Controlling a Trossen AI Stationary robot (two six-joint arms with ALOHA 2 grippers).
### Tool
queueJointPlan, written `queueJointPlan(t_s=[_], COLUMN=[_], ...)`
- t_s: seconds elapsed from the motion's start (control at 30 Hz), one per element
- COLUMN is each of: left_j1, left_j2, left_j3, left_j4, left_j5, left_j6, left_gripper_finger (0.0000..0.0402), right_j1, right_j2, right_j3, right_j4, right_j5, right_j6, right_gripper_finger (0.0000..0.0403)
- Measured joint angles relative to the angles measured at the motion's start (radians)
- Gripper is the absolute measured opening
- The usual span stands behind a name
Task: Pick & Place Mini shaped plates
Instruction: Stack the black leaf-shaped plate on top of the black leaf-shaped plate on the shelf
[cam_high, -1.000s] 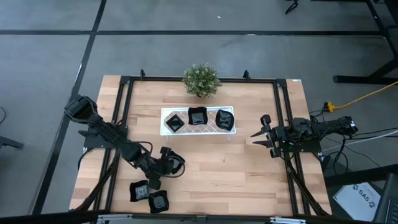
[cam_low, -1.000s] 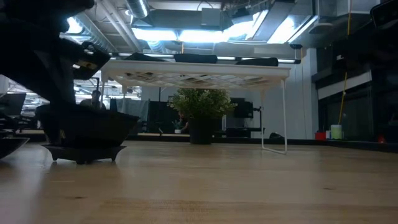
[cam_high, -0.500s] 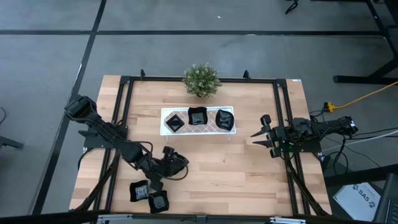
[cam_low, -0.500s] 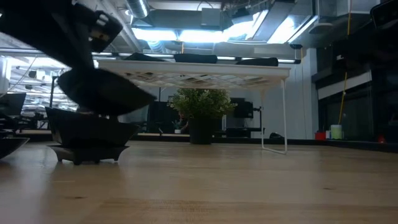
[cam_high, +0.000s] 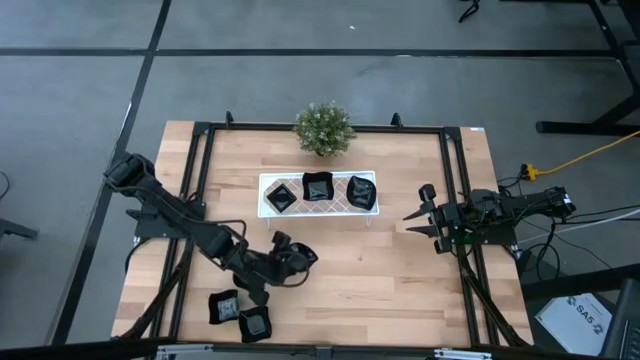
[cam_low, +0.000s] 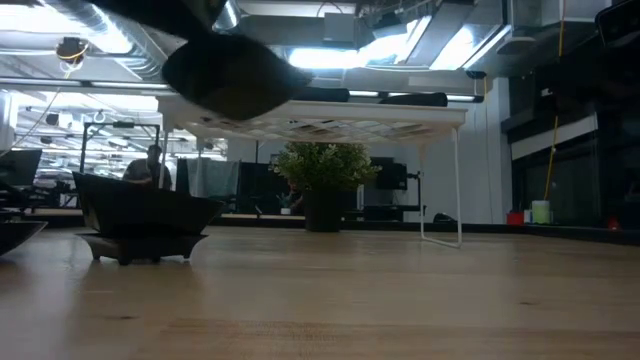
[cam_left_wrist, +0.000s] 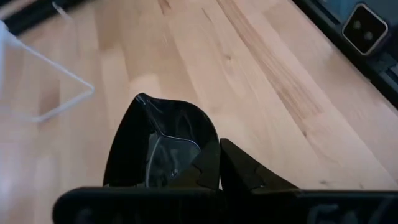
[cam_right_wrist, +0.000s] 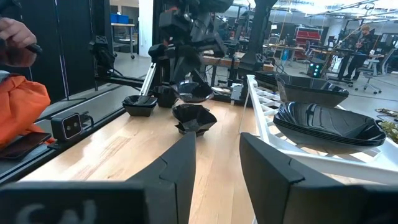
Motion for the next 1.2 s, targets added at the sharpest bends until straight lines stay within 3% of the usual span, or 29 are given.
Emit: queueJointPlan(t_s=[0.3, 0.67, 0.9, 1.2], left_j1=[0.073, 0.232, 0.334, 0.42], left_j2=[0.0, 0.0, 0.0, 0.0], left_j3=[0.086, 0.175, 0.187, 0.187], left_j4=[0.004, 0.001, 0.021, 0.031], left_j5=[0.008, 0.125, 0.209, 0.231], left_j6=[0.247, 0.593, 0.816, 1.004], left_gripper_finger=[0.0002, 0.0002, 0.0002, 0.0002], right_j1=[0.0, 0.0, 0.0, 0.0], right_j2=[0.0, 0.0, 0.0, 0.0], right_j3=[0.0, 0.0, 0.0, 0.0], right_j4=[0.0, 0.0, 0.0, 0.0], right_j5=[0.0, 0.0, 0.0, 0.0], right_j6=[0.0, 0.0, 0.0, 0.0], right_gripper_finger=[0.0124, 0.0124, 0.0124, 0.0124])
